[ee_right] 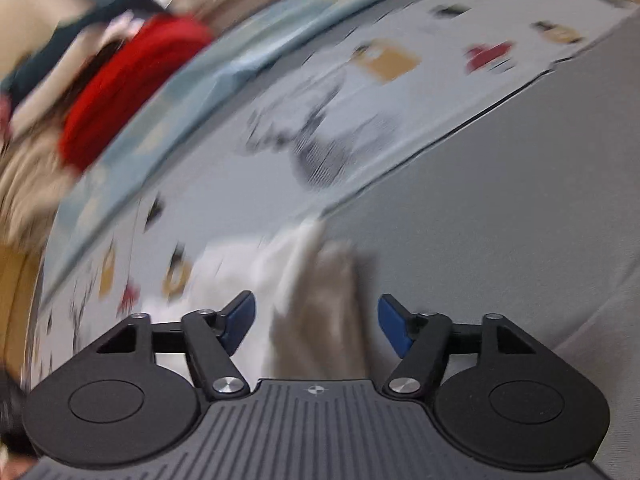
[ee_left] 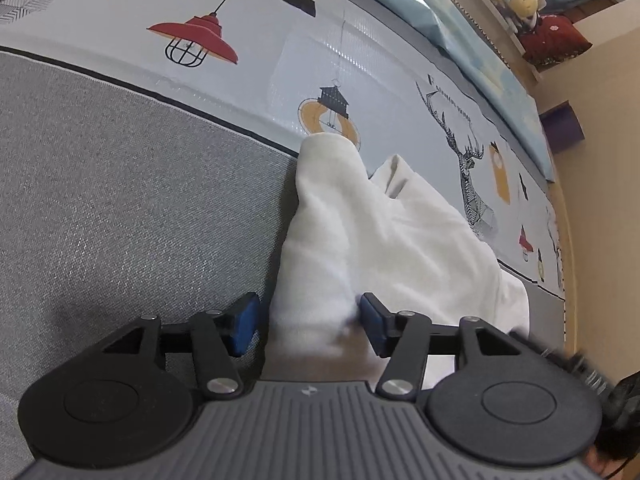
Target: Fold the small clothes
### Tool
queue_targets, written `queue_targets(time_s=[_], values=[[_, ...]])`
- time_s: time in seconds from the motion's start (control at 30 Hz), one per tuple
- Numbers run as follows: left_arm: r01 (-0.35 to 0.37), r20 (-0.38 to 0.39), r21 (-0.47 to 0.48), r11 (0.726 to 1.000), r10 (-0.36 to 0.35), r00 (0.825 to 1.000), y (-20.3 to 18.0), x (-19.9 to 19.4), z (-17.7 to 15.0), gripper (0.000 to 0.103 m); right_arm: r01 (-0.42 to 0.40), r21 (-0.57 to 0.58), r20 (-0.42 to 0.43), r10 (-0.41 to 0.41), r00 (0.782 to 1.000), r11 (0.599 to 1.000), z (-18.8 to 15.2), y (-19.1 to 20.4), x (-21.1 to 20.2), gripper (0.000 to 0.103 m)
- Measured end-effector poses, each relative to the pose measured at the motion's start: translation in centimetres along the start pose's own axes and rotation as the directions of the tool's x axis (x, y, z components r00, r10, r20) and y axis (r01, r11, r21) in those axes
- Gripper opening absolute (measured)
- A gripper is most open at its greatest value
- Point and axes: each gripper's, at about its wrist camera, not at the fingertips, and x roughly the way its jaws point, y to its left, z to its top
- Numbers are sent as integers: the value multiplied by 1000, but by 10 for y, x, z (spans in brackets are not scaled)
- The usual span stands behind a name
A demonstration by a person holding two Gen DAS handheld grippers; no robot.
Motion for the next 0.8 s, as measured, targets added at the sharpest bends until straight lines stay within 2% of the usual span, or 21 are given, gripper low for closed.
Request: queue_targets(time_s=[0.1,0.23,0.27,0.3,0.33,0.4,0.47,0.57,0.63,0.7,0.73,0.8], values=[[0,-10,7,1000,0,1000,-2,3,-1,61,75,-54,-113,-81,990,996,-11,4,21,77],[10,-23,62,998,-8,1000,-7,5,-5,57,81,-4,-106,-81,991,997,-10,4,27,77],[3,-17,88,996,-2,1000,-9,4,-5,49,69,17,-107,-66,992,998,-10,3,28,68],[1,-12,112,994,1,1000,-10,3,-6,40,44,35,-110,-39,993,998,-11,4,29,51],[5,-6,130,992,-5,1000,-11,0,-6,38,41,40,-108,-36,994,998,-11,7,31,47],[12,33,141,990,-17,999,-11,-10,-3,31,37,14,-85,-36,996,999,-11,17,30,32],[-10,113,171,985,-9,994,-12,-29,2,31,-11,8,-45,11,999,1000,-10,28,27,27],[-4,233,171,985,-36,972,-3,-66,14,32,-110,-41,62,113,992,993,-10,58,20,26],[7,302,146,989,-51,952,13,-90,22,42,-166,-70,139,174,975,984,-11,78,15,30],[-14,361,107,994,-26,932,29,-108,28,64,-166,-52,169,172,971,985,-13,89,16,47],[-11,368,89,996,-22,929,39,-115,30,65,-140,-46,157,145,977,989,-14,93,21,51],[9,315,84,996,-35,948,51,-116,31,64,-82,-68,108,89,990,994,-16,97,30,53]])
